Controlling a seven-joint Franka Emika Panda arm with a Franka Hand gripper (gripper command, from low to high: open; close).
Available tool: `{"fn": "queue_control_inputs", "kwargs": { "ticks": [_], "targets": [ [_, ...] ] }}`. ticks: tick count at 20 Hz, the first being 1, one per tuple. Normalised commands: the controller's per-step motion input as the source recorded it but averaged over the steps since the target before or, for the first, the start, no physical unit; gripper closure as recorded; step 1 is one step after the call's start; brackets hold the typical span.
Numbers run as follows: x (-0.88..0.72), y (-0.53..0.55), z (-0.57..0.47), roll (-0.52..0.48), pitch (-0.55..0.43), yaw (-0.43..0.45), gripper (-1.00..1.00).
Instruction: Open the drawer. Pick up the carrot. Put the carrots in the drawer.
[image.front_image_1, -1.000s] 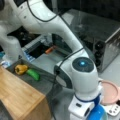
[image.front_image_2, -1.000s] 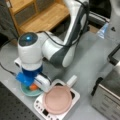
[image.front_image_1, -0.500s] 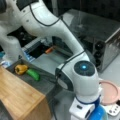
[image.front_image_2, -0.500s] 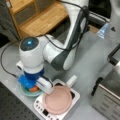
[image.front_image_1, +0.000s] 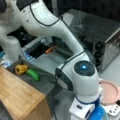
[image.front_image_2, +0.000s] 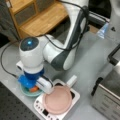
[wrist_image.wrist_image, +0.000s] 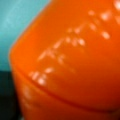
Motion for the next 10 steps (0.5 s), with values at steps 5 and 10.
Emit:
{"fn": "queue_control_inputs", "kwargs": {
  "ticks": [5, 10],
  "targets": [
    [0.06, -0.02, 0.06, 0.145, 0.01, -0.114, 1.0],
    [0.01, -0.01, 0.12, 0.13, 0.04, -0.121, 1.0]
  ]
}}
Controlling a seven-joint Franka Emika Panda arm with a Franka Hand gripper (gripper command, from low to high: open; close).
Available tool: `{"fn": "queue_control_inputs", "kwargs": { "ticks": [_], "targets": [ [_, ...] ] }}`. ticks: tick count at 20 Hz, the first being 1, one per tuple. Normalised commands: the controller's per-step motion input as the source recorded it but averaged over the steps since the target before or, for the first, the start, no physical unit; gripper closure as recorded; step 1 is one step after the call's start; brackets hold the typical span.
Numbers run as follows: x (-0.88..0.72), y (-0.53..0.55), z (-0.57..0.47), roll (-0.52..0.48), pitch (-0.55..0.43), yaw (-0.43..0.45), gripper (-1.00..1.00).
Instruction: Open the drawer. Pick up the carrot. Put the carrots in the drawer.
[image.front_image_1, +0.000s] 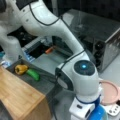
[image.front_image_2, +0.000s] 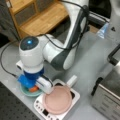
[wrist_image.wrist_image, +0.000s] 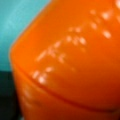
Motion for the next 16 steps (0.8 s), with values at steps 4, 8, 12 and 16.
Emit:
{"fn": "queue_control_inputs", "kwargs": {
  "ticks": [4, 8, 12, 16],
  "targets": [
    [-0.02, 0.01, 0.13, 0.122, 0.062, -0.128, 1.0],
    [-0.04, 0.03, 0.11, 0.116, 0.07, -0.135, 1.0],
    [-0.02, 0.03, 0.07, 0.11, 0.057, -0.137, 1.0],
    [-0.02, 0.04, 0.06, 0.102, 0.048, -0.15, 1.0]
  ]
}}
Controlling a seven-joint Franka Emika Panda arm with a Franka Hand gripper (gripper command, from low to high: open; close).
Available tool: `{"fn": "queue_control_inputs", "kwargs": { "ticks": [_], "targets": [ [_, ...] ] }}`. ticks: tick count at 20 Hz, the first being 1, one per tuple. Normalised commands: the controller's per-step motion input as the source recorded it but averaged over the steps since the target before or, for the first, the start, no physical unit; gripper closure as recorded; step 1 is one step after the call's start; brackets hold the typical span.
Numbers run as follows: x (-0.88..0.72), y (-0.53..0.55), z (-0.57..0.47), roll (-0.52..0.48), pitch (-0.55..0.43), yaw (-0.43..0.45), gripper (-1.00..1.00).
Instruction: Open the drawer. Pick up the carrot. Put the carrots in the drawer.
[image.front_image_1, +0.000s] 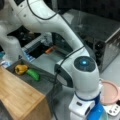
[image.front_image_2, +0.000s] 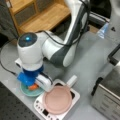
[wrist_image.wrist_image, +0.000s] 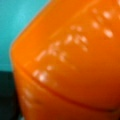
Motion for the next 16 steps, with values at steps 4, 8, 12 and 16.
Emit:
{"fn": "queue_control_inputs", "kwargs": {
  "ticks": [4, 8, 12, 16],
  "targets": [
    [-0.05, 0.04, 0.11, 0.099, 0.054, -0.158, 1.0],
    [-0.07, 0.03, 0.18, 0.11, 0.037, -0.153, 1.0],
    [-0.09, 0.04, 0.19, 0.118, 0.02, -0.151, 1.0],
    [-0.1, 0.06, 0.19, 0.125, 0.024, -0.157, 1.0]
  ]
}}
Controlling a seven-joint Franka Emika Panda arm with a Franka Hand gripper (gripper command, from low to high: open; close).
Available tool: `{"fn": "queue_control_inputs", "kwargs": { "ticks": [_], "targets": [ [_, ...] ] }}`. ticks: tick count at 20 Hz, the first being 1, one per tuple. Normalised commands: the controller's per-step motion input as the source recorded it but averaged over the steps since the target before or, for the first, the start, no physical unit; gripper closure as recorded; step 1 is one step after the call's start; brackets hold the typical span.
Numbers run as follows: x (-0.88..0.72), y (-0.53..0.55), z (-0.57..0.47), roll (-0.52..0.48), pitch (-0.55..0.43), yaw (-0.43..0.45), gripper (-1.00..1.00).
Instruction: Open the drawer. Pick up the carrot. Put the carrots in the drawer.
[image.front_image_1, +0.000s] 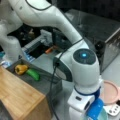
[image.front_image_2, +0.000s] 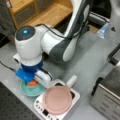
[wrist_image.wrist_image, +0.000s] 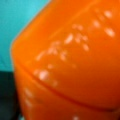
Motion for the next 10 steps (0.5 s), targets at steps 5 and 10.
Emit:
{"fn": "queue_control_inputs", "kwargs": {
  "ticks": [5, 10],
  "targets": [
    [-0.15, 0.12, 0.15, 0.141, -0.034, -0.17, 1.0],
    [-0.31, 0.18, 0.19, 0.141, -0.059, -0.188, 1.0]
  ]
}}
